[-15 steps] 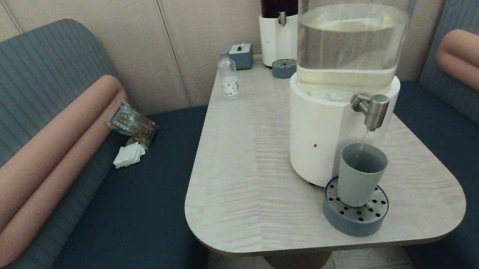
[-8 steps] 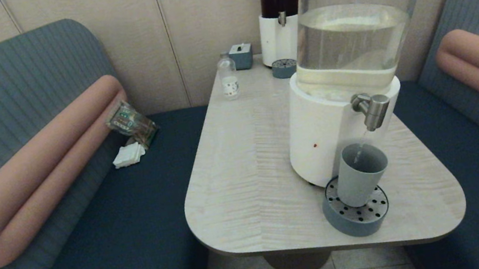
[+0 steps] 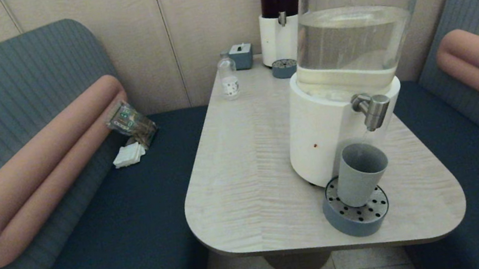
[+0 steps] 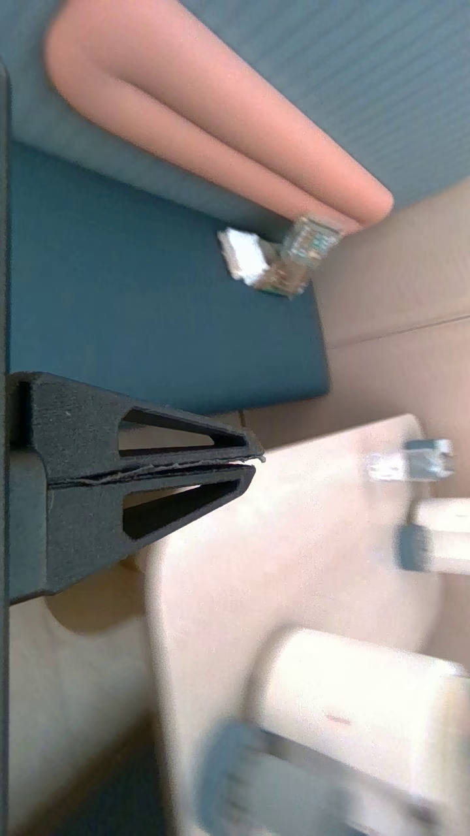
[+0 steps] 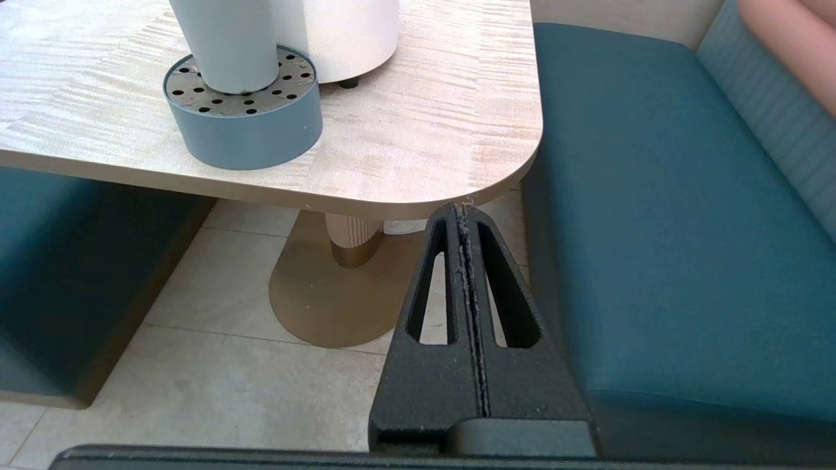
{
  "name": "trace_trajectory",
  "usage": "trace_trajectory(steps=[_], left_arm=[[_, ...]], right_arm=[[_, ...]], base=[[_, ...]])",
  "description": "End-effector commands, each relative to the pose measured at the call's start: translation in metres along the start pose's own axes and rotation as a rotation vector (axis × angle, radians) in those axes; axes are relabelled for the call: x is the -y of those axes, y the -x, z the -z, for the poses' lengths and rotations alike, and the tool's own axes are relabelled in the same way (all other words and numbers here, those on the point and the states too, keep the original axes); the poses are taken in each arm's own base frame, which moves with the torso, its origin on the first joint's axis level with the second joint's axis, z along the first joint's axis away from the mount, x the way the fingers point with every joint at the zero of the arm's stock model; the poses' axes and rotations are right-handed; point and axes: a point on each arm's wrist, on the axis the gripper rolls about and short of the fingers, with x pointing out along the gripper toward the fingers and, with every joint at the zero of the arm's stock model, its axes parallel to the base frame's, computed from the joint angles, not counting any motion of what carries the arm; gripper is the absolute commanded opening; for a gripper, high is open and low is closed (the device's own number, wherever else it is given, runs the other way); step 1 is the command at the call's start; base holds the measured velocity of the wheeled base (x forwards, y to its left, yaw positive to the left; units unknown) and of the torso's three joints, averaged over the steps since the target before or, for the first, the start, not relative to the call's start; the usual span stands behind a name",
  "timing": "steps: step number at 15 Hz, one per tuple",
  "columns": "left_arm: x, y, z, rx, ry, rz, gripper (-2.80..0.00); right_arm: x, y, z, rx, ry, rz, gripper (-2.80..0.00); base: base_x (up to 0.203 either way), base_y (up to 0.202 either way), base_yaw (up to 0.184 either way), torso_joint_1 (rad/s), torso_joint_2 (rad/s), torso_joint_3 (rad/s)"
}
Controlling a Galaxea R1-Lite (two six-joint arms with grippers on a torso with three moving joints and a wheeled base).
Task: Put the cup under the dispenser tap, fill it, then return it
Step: Turn off the faucet
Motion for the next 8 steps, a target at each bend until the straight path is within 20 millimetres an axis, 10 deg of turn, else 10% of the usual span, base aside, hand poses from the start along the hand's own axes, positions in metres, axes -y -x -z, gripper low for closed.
trace_trajectory(steps=[1, 4, 8], left_arm=[[-0.01, -0.046, -0.034, -0.09, 0.044, 0.008, -2.8], [-0.027, -0.115, -0.088, -0.135, 0.121, 0.012, -2.8], [-0.031, -0.216, -0.105, -0.352, 0.218, 0.156, -2.8]], right_arm=[[0.0, 0.0, 0.0, -0.001, 0.0, -0.001, -2.8], [0.0, 0.0, 0.0, -0.001, 0.0, -0.001, -2.8], [0.0, 0.0, 0.0, -0.001, 0.0, -0.001, -2.8]], base=[[0.0, 0.0, 0.0, 0.0, 0.0, 0.0], [0.0, 0.0, 0.0, 0.0, 0.0, 0.0], [0.0, 0.0, 0.0, 0.0, 0.0, 0.0]])
